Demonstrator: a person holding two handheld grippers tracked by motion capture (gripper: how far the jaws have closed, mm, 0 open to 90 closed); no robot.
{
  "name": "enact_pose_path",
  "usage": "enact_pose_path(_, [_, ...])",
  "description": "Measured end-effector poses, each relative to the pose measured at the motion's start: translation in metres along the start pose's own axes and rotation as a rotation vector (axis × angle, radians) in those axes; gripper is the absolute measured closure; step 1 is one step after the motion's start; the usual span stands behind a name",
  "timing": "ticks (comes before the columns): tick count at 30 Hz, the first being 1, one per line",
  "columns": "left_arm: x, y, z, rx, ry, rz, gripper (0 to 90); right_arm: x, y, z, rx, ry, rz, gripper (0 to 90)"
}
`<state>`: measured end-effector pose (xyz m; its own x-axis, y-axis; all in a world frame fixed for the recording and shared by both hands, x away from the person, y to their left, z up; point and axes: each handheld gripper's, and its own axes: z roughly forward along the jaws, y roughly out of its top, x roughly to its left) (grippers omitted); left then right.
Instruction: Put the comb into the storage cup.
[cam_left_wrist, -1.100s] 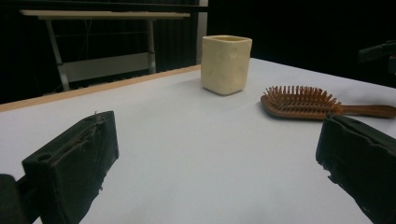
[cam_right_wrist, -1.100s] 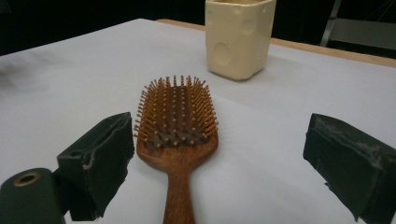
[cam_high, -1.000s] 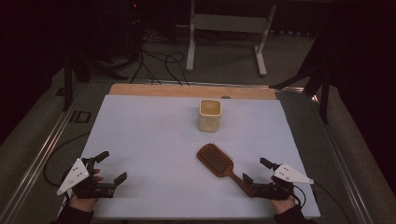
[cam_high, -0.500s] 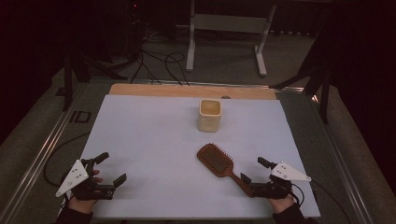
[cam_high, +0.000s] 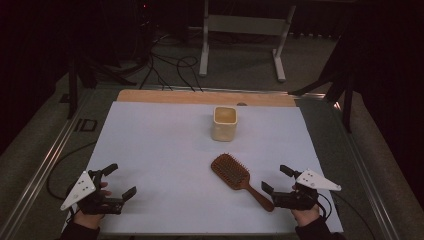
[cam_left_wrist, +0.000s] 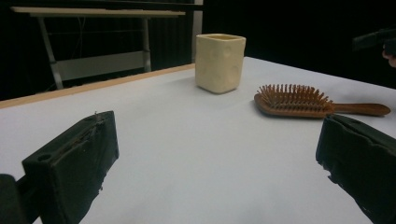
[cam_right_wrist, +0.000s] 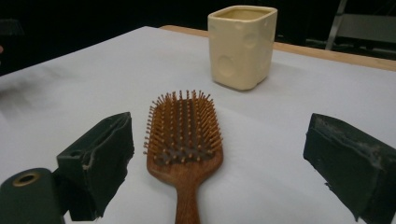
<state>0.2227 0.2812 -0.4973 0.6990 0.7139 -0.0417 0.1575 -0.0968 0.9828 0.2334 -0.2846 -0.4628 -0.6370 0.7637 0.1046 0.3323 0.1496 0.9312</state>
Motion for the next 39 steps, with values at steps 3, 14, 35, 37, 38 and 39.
enact_pose_path(3, [0.0, 0.0, 0.0, 0.003, 0.001, 0.0, 0.0, 0.0, 0.009, -0.002, 0.013, 0.001, -0.016, 7.7])
enact_pose_path(14, [-0.001, 0.0, 0.001, 0.008, -0.005, 0.004, 0.0, 0.006, 0.037, -0.001, 0.045, 0.018, -0.085, 7.5])
enact_pose_path(35, [-0.002, 0.001, 0.001, 0.005, -0.009, 0.003, 0.0, 0.021, 0.059, 0.03, 0.187, 0.112, -0.194, 7.5])
enact_pose_path(37, [-0.002, 0.001, 0.001, 0.007, -0.01, 0.005, 0.0, 0.023, 0.058, 0.033, 0.201, 0.116, -0.205, 7.5])
enact_pose_path(38, [-0.002, 0.001, 0.001, 0.006, -0.011, 0.006, 0.0, 0.024, 0.057, 0.035, 0.208, 0.119, -0.201, 7.5])
enact_pose_path(39, [-0.002, 0.001, 0.001, 0.006, -0.011, 0.006, 0.0, 0.025, 0.057, 0.037, 0.214, 0.12, -0.207, 7.5])
